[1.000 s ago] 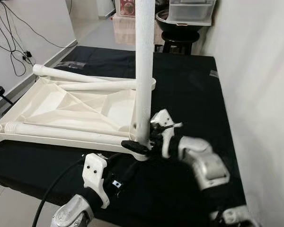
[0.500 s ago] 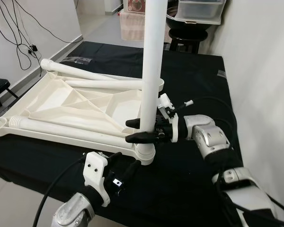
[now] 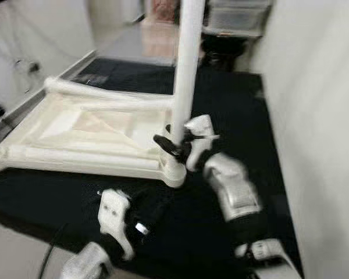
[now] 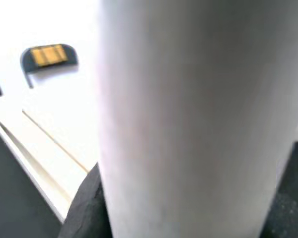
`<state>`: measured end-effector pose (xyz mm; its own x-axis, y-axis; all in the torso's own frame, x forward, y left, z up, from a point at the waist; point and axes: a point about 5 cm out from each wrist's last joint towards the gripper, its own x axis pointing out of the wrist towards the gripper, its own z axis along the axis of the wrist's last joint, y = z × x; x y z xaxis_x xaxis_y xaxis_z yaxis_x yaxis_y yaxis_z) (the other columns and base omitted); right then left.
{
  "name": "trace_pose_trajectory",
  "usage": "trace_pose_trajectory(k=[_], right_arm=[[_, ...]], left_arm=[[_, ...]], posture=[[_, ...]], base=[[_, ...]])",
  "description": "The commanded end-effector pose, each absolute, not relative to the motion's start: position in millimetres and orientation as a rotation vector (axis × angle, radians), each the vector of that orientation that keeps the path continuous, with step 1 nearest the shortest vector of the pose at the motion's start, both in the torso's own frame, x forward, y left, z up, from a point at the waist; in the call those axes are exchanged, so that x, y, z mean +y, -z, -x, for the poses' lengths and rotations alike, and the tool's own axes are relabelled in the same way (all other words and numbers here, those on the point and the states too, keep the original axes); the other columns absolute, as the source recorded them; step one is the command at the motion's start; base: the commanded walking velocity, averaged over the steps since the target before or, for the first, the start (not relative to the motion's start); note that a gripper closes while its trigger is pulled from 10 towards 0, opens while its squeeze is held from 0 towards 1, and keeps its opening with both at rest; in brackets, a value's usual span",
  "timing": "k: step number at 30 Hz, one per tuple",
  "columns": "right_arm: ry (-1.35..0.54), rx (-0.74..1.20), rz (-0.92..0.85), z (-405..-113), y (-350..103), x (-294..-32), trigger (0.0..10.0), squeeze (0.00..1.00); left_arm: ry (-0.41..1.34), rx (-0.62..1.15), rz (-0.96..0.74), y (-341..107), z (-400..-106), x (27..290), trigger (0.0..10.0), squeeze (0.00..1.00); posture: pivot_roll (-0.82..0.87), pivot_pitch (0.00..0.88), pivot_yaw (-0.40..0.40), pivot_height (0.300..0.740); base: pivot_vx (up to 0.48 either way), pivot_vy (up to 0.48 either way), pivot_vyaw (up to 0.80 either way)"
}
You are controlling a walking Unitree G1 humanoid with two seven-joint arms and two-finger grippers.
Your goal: Building children table
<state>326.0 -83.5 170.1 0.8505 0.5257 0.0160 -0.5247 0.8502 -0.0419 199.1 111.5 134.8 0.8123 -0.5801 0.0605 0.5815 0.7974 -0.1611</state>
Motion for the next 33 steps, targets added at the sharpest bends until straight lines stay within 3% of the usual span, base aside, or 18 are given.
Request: trace_pose_trajectory(k=[1,2,6,7,8,9,10,11,16,17,19,20,21,23,31,32,33], right_arm=[[-0.533,0.120,0.050,-320,-148,-87,0.0,0.00],[-0.647,0.152,0.023,-316,-147,-84,0.0,0.00],[-0.659,0.173,0.038,-323,-141,-91,0.0,0.00],[-0.632,0.173,0.063,-325,-139,-92,4.2,0.00],[-0.664,0.149,0.043,-325,-143,-89,10.0,0.00],[-0.673,0.131,0.037,-324,-146,-86,10.0,0.59],[-0.673,0.131,0.037,-324,-146,-86,10.0,0.59],[-0.732,0.124,0.024,-324,-148,-81,10.0,1.00],[-0.889,0.123,-0.012,-322,-157,-70,10.0,1.00],[-0.966,0.104,0.015,-323,-162,-69,10.0,0.00],[-0.966,0.104,0.015,-323,-162,-69,10.0,0.00],[-1.262,0.048,0.038,-324,-178,-70,10.0,0.00],[-1.262,0.048,0.038,-324,-178,-70,10.0,0.00],[-1.440,0.019,0.072,-331,-190,-73,10.0,0.00],[-1.562,0.065,0.062,-341,-197,-76,10.0,0.00],[-1.569,0.080,0.049,-343,-197,-76,4.2,0.00],[-1.567,0.098,0.028,-346,-195,-79,0.0,0.00]], left_arm=[[0.611,0.013,0.170,-132,-200,116,10.0,0.00],[0.602,0.010,0.175,-131,-201,118,10.0,0.00],[0.615,0.013,0.177,-131,-204,118,10.0,0.00],[0.621,0.013,0.170,-132,-204,117,10.0,0.00],[0.609,0.009,0.168,-132,-204,118,10.0,0.00],[0.599,0.004,0.166,-132,-204,118,10.0,0.00],[0.599,0.004,0.166,-132,-204,118,10.0,0.00],[0.593,0.002,0.166,-132,-205,118,10.0,0.00],[0.593,0.002,0.163,-132,-206,118,10.0,0.00],[0.594,0.002,0.164,-132,-207,118,10.0,0.00],[0.594,0.002,0.164,-132,-207,118,10.0,0.00],[0.598,0.003,0.167,-132,-207,117,10.0,0.00],[0.598,0.003,0.167,-132,-207,117,10.0,0.00],[0.600,0.003,0.171,-131,-208,116,10.0,0.00],[0.598,0.003,0.172,-131,-207,115,10.0,0.00],[0.598,0.003,0.172,-131,-207,114,10.0,0.00],[0.597,0.003,0.173,-131,-207,114,10.0,0.00]], posture=[[-0.02,0.128,0.001,0.740],[-0.05,0.102,0.013,0.740],[-0.01,0.115,-0.010,0.740],[-0.02,0.102,-0.008,0.740],[-0.01,0.106,-0.012,0.740],[-0.01,0.106,-0.012,0.740],[-0.01,0.106,-0.012,0.740],[-0.01,0.098,-0.014,0.740],[0.00,0.097,-0.015,0.740],[0.00,0.089,-0.015,0.740],[0.00,0.089,-0.015,0.740],[0.00,0.083,-0.019,0.740],[0.00,0.083,-0.019,0.740],[0.00,0.080,-0.022,0.740],[0.01,0.078,-0.027,0.740],[0.02,0.079,-0.026,0.740],[0.02,0.082,-0.028,0.740]], base=[[0.000,0.000,0.00],[0.000,0.000,0.00],[0.000,0.000,0.00],[0.000,0.000,0.00],[0.000,0.000,0.00],[0.000,0.000,0.00],[0.000,0.000,0.00],[0.000,0.000,0.00],[0.000,0.000,0.00],[0.000,0.000,0.00],[0.000,0.000,0.00],[0.000,0.000,0.00],[0.000,0.000,0.00],[0.000,0.000,0.00],[0.000,0.000,0.00],[0.000,0.000,0.00],[0.000,0.000,0.00]])
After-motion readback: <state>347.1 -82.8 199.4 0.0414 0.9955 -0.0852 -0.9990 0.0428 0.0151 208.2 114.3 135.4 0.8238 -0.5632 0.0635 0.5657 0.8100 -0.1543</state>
